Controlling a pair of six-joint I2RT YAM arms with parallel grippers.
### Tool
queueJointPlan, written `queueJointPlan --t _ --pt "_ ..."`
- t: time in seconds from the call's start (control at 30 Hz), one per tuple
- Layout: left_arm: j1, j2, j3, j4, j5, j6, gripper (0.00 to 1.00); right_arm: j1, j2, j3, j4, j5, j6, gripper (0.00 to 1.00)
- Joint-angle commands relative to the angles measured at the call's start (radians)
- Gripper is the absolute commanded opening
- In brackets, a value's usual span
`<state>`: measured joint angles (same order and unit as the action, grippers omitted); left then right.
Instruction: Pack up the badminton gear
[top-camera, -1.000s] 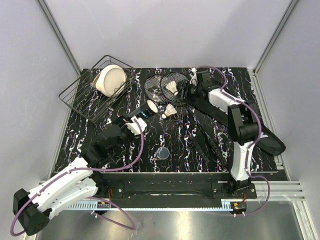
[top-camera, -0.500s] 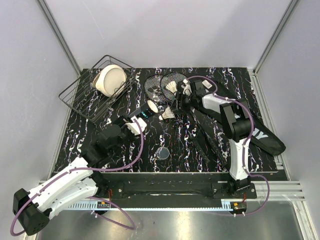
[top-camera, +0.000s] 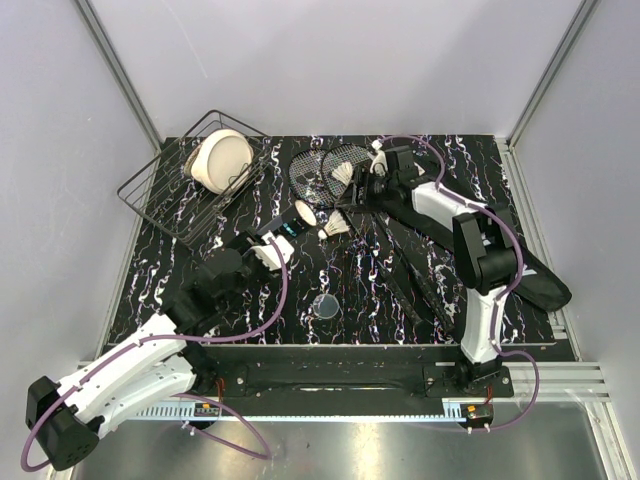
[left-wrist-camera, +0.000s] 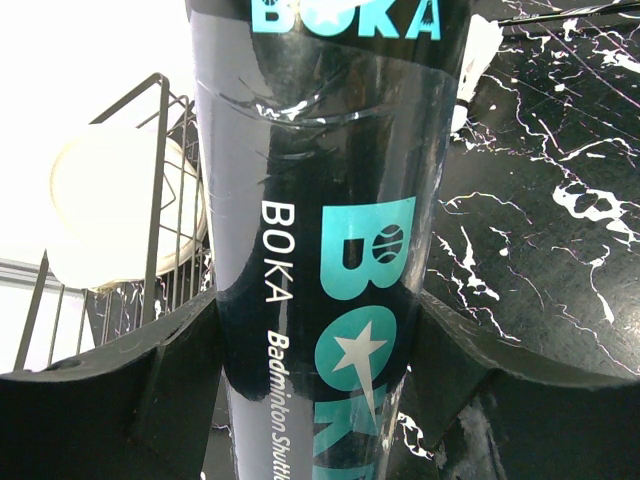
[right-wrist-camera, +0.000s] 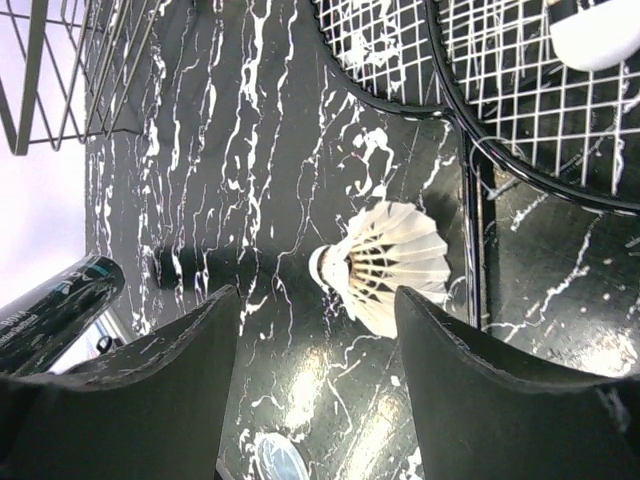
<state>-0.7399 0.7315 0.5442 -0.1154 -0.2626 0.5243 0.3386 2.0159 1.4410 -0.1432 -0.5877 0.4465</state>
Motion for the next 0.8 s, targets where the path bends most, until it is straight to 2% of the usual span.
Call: queueJointPlan --t 0.0,0.1,0.2,0.27,0.37,0.47,0.57,0.63,0.77 --pt "0.0 0.0 0.045 0.074 0.013 -0.001 0.0 0.023 0.04 0.016 0.063 -0.064 0.021 0.69" --pt "0.001 0.0 0.043 0.074 0.014 -0.001 0.0 0.042 0.081 0.035 0.06 -0.06 0.012 0.67" --pt "0.0 0.003 0.045 0.074 0.014 -0.001 0.0 0.066 0.113 0.044 0.065 -0.081 0.014 0.59" --pt "0.0 0.003 0.043 0.074 0.014 -0.001 0.0 0.077 0.113 0.036 0.077 -0.104 0.034 0.39" --pt "0.0 0.006 0.046 0.071 0.016 -0.001 0.0 0.079 0.051 -0.025 0.134 -0.101 0.083 0.15" --pt "0.0 0.009 0.042 0.072 0.025 0.0 0.0 0.071 -0.081 -0.079 0.134 -0.034 0.083 0.04" --pt "0.001 0.014 0.045 0.065 0.045 0.003 0.0 0.06 -0.245 -0.126 0.093 0.113 0.055 0.0" --pt "0.002 0.025 0.049 0.06 0.059 0.002 0.0 0.062 -0.358 -0.133 0.001 0.231 0.012 0.0" --pt "0.0 0.043 0.062 0.033 0.114 -0.004 0.0 0.094 -0.522 -0.146 -0.102 0.267 -0.048 0.0"
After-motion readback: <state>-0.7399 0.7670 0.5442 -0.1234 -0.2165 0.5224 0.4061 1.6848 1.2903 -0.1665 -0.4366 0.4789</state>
